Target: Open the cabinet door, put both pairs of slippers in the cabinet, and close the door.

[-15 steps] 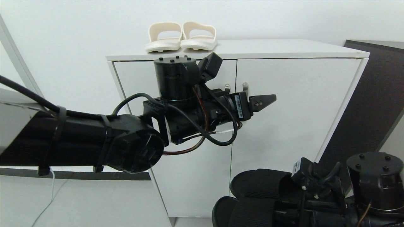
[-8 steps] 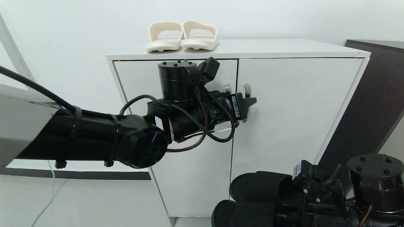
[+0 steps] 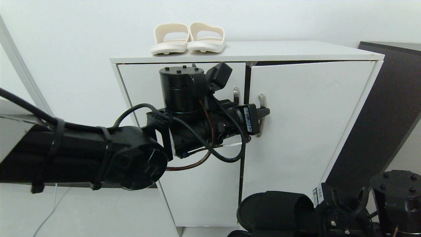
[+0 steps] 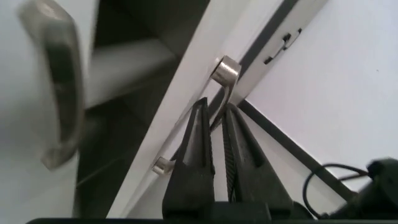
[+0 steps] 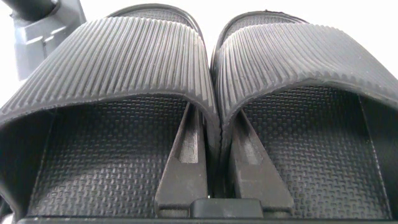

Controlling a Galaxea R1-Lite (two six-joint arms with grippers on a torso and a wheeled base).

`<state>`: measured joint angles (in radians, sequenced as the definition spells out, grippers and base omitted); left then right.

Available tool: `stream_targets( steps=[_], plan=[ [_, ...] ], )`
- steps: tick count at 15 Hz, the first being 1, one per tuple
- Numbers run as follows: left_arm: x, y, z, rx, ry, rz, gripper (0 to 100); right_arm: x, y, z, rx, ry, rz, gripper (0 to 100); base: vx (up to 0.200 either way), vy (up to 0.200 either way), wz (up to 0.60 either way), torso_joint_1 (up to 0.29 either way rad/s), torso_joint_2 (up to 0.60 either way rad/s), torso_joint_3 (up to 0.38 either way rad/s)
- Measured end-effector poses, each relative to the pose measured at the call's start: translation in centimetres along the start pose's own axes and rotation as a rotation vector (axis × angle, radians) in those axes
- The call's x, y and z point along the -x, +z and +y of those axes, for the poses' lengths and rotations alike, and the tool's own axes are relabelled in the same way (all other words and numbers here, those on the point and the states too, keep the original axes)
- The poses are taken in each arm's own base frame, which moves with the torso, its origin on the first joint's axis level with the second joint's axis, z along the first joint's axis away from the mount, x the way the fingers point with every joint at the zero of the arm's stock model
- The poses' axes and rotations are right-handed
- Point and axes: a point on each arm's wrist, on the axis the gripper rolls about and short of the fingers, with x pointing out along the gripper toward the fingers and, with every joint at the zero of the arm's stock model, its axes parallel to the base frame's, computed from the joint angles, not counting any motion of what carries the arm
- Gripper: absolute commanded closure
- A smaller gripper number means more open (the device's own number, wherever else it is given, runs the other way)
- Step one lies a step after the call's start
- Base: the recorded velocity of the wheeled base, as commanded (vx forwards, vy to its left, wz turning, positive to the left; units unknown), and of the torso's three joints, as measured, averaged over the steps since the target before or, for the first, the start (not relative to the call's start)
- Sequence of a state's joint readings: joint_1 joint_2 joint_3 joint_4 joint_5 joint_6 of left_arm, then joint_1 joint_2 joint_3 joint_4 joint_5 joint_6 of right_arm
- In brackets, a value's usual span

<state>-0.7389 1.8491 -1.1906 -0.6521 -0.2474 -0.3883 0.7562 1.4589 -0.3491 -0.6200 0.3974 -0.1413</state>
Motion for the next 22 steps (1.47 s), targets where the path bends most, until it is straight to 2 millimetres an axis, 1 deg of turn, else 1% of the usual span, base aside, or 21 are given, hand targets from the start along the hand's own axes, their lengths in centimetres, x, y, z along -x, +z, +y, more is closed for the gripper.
stream_targets(
  steps=[6,8,10,13,17,19,22],
  plan=[
    [3.7,-0.6,-1.8,0.004,-0.015,0.032,100,0.2,-0.1,0.0,-0.001,0.001,0.002,100,0.0,0.0,0.0,0.0,0.0,0.0],
    [4.8,-0.4,-2.3,0.003,-0.021,0.026,100,0.1,-0.2,0.0,0.0,-0.003,0.004,100,0.0,0.0,0.0,0.0,0.0,0.0],
    [5.2,0.4,-2.2,-0.002,-0.021,-0.005,100,0.1,-0.2,0.0,0.0,-0.004,0.005,100,0.0,0.0,0.0,0.0,0.0,0.0],
    [5.0,1.8,-1.8,-0.021,-0.031,-0.106,100,0.1,-0.2,0.0,-0.001,-0.005,0.009,100,0.0,0.0,0.0,0.0,0.0,0.0],
    [4.1,2.2,0.3,0.003,0.009,-0.137,100,0.0,-0.3,0.0,-0.001,-0.007,0.012,100,0.0,0.0,0.0,0.0,0.0,0.0],
    [3.4,2.7,0.5,0.043,0.006,-0.155,100,0.0,-0.3,0.0,-0.002,-0.006,0.014,100,0.0,0.0,0.0,0.0,0.0,0.0],
    [2.0,3.0,1.0,0.046,0.003,-0.165,100,0.0,-0.4,-0.1,-0.004,-0.005,0.017,100,0.0,0.0,0.0,0.0,0.0,0.0]
  ],
)
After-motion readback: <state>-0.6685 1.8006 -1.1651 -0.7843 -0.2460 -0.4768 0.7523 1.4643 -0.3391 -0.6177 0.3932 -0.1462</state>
